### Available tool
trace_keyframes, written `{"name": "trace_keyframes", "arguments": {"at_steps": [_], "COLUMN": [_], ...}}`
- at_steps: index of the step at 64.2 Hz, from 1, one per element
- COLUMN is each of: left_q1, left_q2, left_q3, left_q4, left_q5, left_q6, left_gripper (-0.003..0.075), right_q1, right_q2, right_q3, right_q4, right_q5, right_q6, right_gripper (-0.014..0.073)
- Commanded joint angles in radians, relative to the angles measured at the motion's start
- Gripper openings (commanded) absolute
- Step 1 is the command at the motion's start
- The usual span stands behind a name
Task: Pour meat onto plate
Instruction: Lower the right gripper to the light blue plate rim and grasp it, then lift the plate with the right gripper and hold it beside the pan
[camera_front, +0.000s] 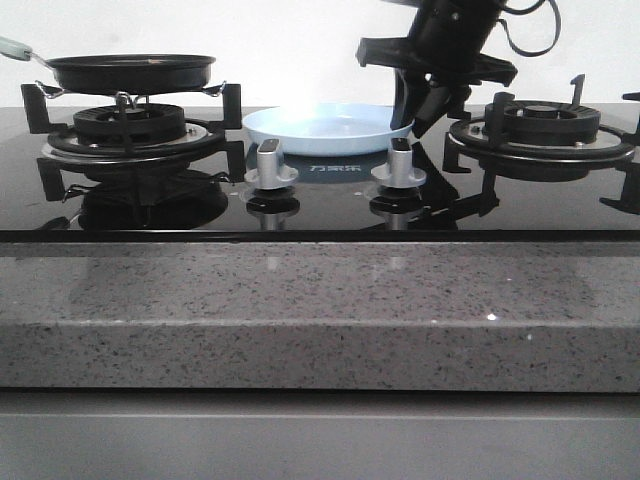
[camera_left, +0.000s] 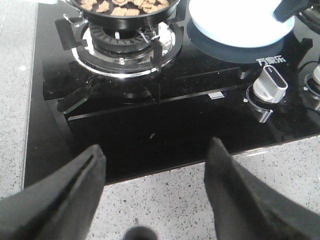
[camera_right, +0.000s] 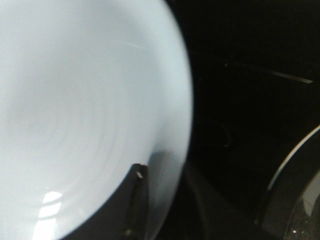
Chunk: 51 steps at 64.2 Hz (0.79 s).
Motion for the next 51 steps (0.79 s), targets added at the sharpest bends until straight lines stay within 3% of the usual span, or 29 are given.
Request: {"name": "trace_keyframes", "arguments": {"at_steps": [1,15,38,51], "left_q1": [-0.009,-0.009,-0.009,-0.009], "left_q2": [0.003,0.003,0.003,0.003], "left_q3": [-0.032,-0.032,-0.032,-0.032], "left_q4": [-0.001,-0.001,-0.001,-0.001], "left_q5": [-0.066,-0.066,-0.066,-0.066], "left_q6": [-0.001,-0.001,-0.001,-0.001], "left_gripper": [0.0437,0.0437,0.0437,0.0437], "right_q1": [-0.007,-0.007,-0.002,0.048], "right_q2": [-0.061,-0.071,-0.256,-0.435], "right_q3": [-0.033,-0.033,-0.020,0.161], "right_q4": [0.016,0.018,0.021,0.024], "right_q5": [-0.024,-0.027,0.062,0.061], "right_q6": [-0.017,-0.015,-0.008,-0.063], "right_gripper": [0.0059,-0.0071,-0.0068,-0.0068]}}
